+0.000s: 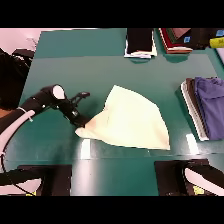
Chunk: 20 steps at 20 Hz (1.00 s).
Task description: Fold the shirts.
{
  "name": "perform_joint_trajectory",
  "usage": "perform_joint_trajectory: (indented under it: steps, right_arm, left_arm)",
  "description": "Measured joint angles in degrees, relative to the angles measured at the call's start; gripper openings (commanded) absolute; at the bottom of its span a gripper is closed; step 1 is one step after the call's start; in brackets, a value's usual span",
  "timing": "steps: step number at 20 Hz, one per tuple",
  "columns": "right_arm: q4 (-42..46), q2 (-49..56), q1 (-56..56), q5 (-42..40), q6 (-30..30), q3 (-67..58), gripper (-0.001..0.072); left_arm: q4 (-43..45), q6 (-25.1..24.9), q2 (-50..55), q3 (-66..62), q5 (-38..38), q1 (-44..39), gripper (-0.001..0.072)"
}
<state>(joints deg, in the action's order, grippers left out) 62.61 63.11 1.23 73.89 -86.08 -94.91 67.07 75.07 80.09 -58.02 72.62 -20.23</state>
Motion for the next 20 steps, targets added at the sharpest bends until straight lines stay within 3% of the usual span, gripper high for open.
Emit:
perform_joint_trajectory:
  steps: [5, 6, 7, 8, 13, 20]
  right_arm:
    - [0.04, 0.04, 0.42, -1.53, 0.0, 9.29, 0.0018]
    - [0.0, 0.22, 0.85, -2.6, -0.02, 11.65, 0.011]
    - [-0.04, 0.66, 1.49, -4.17, -0.02, 14.12, 0.035]
    - [0.02, 1.4, 2.34, -5.7, 0.02, 16.28, 0.0444]
    - [-0.09, 11.74, 8.09, -14.38, 0.02, 20.24, 0.0447]
    - [-0.15, 33.38, 12.79, -18.18, 0.02, 7.85, 0.0447]
  left_arm:
    - [5.55, 2.86, -4.11, -10.84, -3.08, 9.88, 0.0026]
    - [6.05, 3.45, -4.52, -13.2, -3.43, 12.0, 0.0027]
    - [6.43, 4.02, -4.83, -15.19, -3.85, 13.75, 0.0027]
    - [6.71, 4.35, -5.03, -16.55, -4.04, 14.95, 0.0027]
    - [6.91, 5.22, -5.35, -19.52, -4.31, 17.51, 0.0027]
    - [6.78, 5.46, -5.4, -20.17, -4.02, 18.12, 0.0027]
